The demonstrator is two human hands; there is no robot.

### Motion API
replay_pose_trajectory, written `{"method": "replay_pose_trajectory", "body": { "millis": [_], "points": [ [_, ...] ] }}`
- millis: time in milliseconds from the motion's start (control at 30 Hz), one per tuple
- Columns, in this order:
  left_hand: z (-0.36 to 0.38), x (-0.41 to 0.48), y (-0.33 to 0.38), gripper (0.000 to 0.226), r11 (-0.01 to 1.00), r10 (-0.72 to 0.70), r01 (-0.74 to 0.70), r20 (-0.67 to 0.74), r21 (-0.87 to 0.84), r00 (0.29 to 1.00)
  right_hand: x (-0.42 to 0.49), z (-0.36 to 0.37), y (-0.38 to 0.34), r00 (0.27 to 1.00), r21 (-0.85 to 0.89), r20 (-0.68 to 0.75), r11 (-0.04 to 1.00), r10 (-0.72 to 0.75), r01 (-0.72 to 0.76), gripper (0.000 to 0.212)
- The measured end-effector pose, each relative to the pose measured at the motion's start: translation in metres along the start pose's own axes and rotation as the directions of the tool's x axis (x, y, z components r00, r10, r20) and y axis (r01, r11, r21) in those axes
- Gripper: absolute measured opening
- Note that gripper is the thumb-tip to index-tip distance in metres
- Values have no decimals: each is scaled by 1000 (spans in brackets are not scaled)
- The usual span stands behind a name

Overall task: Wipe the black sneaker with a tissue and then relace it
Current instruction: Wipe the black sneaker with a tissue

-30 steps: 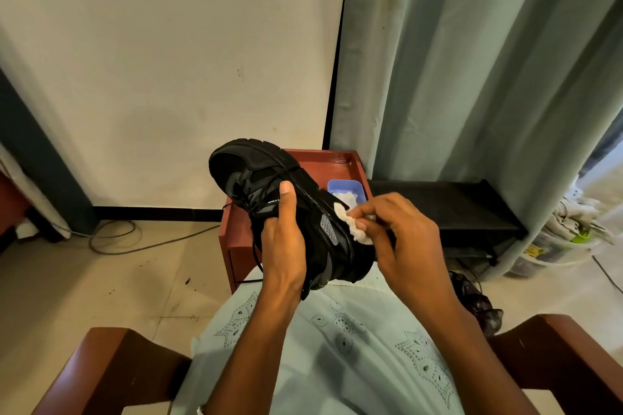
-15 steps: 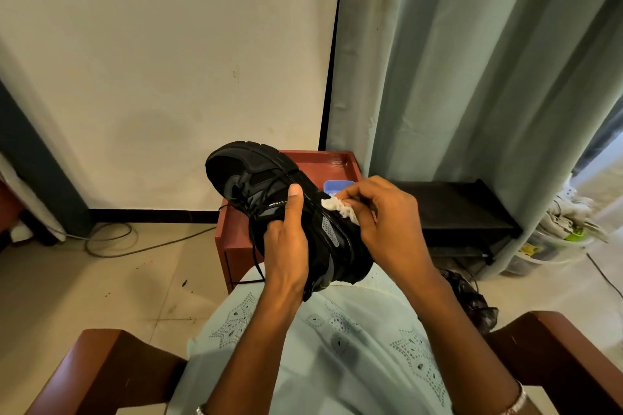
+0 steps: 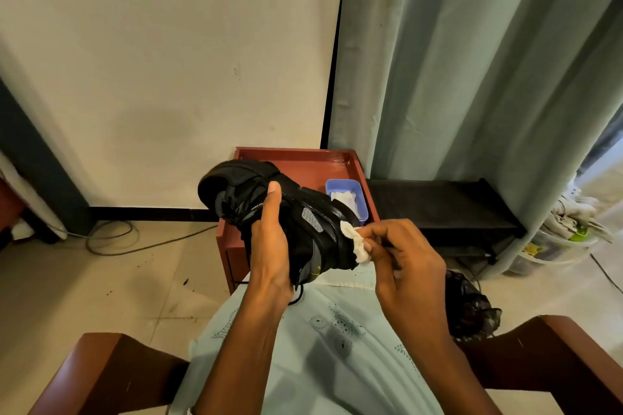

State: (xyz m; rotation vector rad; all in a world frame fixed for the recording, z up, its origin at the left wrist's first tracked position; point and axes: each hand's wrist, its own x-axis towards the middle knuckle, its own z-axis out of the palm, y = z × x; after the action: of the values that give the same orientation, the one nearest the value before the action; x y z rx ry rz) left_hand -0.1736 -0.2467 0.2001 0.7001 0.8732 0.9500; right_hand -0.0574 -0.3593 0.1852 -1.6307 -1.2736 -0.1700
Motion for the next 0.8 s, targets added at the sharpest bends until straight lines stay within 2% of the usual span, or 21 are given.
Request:
{"method": "replay_pose_trajectory", "body": {
  "millis": [100,267,367,533,600,700,800],
  "points": [
    [-2,0,3,58,998,8,-11,44,64,999,12,8,-2,1000,27,-23,1000,-11,12,12],
    [-1,0,2,83,985,29,-44,91,169,995,31,16,-4,997,-8,-43,998,-67,67,18],
    [2,0,-4,94,979,46,-58,68,193,997,44,21,-4,996,-54,-54,996,-77,74,20],
    [6,-4,-1,84,990,49,-44,-41,132,998,28,30,-16,992,-168,-55,980,-117,106,16],
    [5,-3,-1,86,990,60,-52,-57,134,997,14,34,-24,991,-127,-42,985,-124,118,11],
    [6,-4,1,74,982,80,-68,-62,179,995,10,38,-28,995,-52,-35,994,-94,92,9],
    [7,-6,-1,66,968,101,-91,-33,234,994,27,36,-29,996,-80,-21,993,-87,85,13]
  ]
}}
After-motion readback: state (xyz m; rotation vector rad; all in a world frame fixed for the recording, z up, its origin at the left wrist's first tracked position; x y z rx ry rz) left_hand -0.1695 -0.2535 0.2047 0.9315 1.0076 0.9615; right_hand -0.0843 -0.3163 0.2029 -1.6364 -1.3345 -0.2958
